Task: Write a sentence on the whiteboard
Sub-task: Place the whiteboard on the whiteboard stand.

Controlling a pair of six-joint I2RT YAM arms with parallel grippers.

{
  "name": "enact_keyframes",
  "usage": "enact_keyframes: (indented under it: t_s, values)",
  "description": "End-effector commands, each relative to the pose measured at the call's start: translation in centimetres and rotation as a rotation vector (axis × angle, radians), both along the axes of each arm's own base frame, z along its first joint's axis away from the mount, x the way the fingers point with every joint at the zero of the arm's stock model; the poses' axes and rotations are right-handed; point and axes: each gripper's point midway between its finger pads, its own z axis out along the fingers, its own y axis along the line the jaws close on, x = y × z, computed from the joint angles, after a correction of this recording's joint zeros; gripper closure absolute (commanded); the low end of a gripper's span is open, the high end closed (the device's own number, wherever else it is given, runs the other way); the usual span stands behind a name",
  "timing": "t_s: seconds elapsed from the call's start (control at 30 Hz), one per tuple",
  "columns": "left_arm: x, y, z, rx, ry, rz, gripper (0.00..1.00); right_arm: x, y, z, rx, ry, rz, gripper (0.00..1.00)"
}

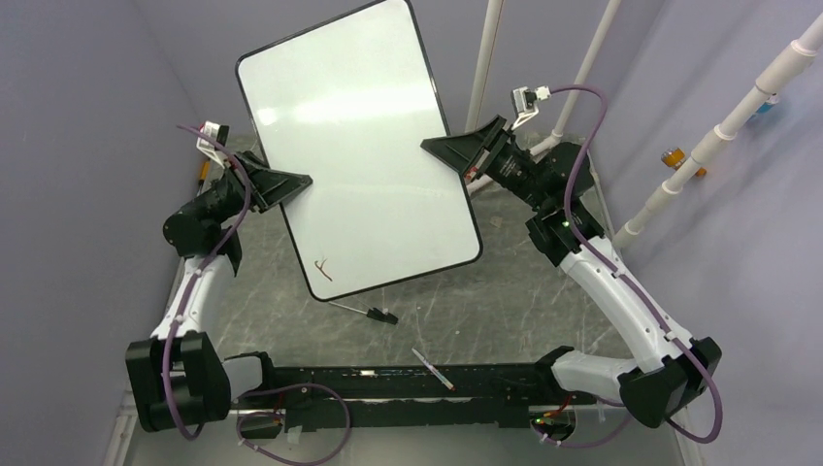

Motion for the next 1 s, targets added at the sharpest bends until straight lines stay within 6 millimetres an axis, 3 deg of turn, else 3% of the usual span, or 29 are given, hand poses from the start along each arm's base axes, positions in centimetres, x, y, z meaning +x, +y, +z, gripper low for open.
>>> enact_keyframes:
  t_s: [0.0,0.07,0.2,0.37,0.5,0.6,0.77,0.97]
  values:
    - [-4.3,-1.4,0.4,0.162,-0.194,-0.041,0.68,-2.7,-2.0,7.3,0.206,-0.223,0.030,1.00]
    - [-4.4,-1.4,0.4,0.181,-0.194,-0.026,0.75,-2.3,-2.0,6.8,0.206,-0.208,0.035,1.00]
    - [-5.3,-1.5,1.2,0.193,-0.212,-0.010,1.00,-1.6,-1.6,5.9,0.203,-0.183,0.047,1.00]
    - [-6.0,-1.5,2.6,0.220,-0.217,0.047,1.00,-0.4,-1.2,4.0,0.114,-0.151,0.011,1.00]
    - [-5.8,-1.0,3.4,0.313,-0.208,0.159,1.00,1.0,-2.2,2.2,-0.032,-0.121,-0.125,0.63]
    - [-6.3,-1.0,4.4,0.323,-0.217,0.185,1.00,1.9,-2.9,1.2,-0.101,-0.100,-0.194,0.41]
    - [-6.3,-0.7,4.7,0.344,-0.200,0.223,1.00,2.4,-3.4,0.0,-0.185,-0.074,-0.233,0.24]
    - [-5.1,0.3,4.2,0.421,-0.110,0.317,1.00,2.7,-5.8,-0.7,-0.298,-0.054,-0.364,0.12]
